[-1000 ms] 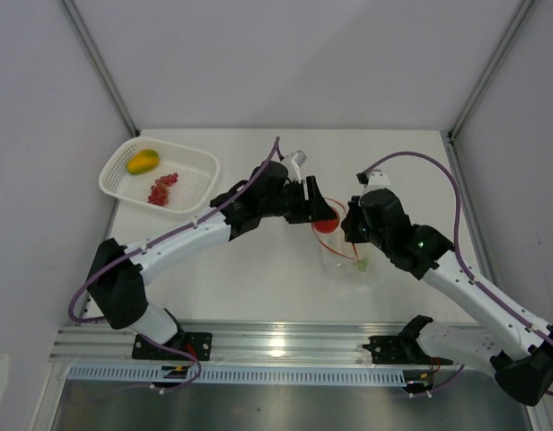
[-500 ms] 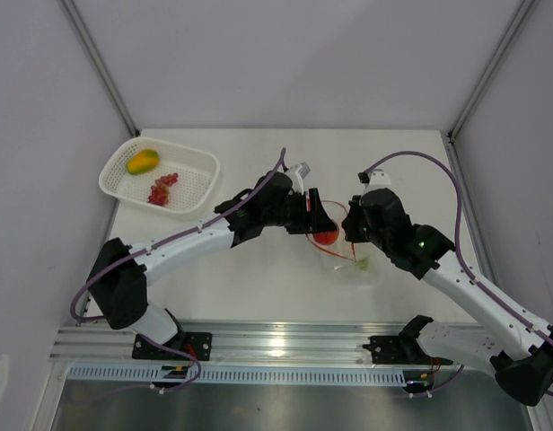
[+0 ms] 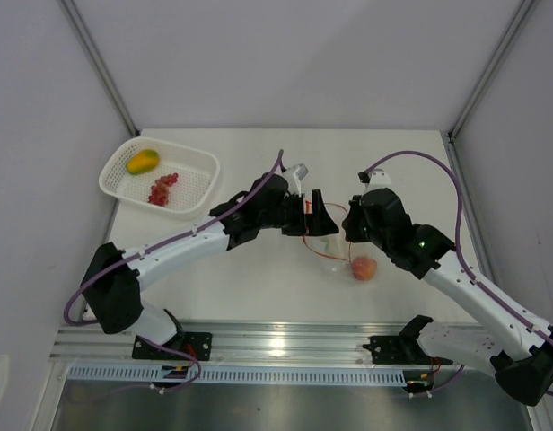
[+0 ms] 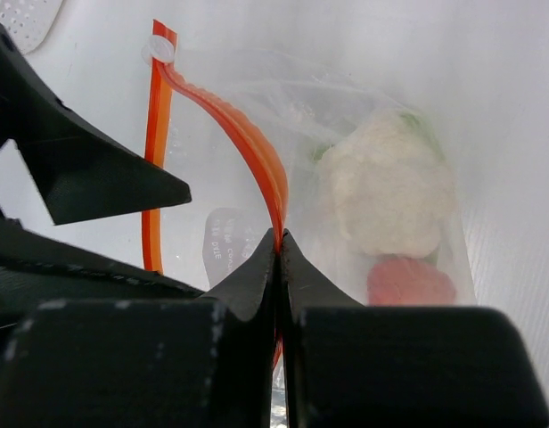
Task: Place the food in the zip-top bag and seal the zipper
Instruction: Place the fake fruit in the zipper food storage bag, then pick up the fake fruit from the bin.
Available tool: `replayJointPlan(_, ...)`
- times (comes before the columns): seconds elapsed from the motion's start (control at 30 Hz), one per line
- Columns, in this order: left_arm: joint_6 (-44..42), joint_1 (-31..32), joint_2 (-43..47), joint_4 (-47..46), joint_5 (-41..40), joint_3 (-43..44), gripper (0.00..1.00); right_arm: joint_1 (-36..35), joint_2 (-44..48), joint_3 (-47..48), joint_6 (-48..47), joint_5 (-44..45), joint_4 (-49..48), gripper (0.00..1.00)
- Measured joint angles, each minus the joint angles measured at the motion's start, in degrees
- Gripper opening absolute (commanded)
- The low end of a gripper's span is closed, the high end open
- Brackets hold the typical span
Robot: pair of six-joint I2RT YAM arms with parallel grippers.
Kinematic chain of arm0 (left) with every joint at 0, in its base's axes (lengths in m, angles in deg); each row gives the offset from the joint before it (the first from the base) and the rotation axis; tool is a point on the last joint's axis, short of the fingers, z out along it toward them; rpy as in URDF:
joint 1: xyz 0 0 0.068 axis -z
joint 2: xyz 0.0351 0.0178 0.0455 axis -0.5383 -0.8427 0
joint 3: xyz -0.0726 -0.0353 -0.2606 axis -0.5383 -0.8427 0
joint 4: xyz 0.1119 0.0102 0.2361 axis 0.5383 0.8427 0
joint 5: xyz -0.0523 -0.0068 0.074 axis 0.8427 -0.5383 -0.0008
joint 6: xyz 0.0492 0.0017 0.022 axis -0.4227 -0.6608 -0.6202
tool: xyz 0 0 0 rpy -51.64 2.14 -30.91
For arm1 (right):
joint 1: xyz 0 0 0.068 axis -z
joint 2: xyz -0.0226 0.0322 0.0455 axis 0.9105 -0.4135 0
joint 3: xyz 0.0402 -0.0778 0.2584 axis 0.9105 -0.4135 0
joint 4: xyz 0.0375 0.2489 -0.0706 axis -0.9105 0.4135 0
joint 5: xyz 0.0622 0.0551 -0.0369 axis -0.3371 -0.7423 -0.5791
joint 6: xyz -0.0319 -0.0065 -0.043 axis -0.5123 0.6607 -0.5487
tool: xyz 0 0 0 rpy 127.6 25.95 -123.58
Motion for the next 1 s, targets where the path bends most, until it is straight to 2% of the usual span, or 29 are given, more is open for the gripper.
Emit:
replayJointPlan(0.33,-4.13,0.00,8.46,4.59,-6.10,-0.02,0.99,0.00,0.04,0.00,-0.02,0.15,0.68,0.00)
replayJointPlan(0.47,-5.88,-2.16,13.31,8.07,-9.38,-0.35,1.00,-0.02,0.44,0.00,-0.02,0.15,1.05,0.00)
replayJointPlan(0.57,-6.40,-5.88,16.11,10.03,-11.08,-1.16,0.99,-0.02,0.66,0.00,-0.02,0.17,1.03,0.00)
replayJointPlan(0.73,-6.62,-17.49,20.20,14.12,-19.17,-4.26,1.00,-0.02,0.70,0.00,-0.22,0.17,0.98,0.00)
replayJointPlan(1.0,-4.98,-35.21,15.02,14.32,-24.55,-5.20,1.00,-0.02,-0.20,-0.04,-1.07,0.11,0.28,0.00)
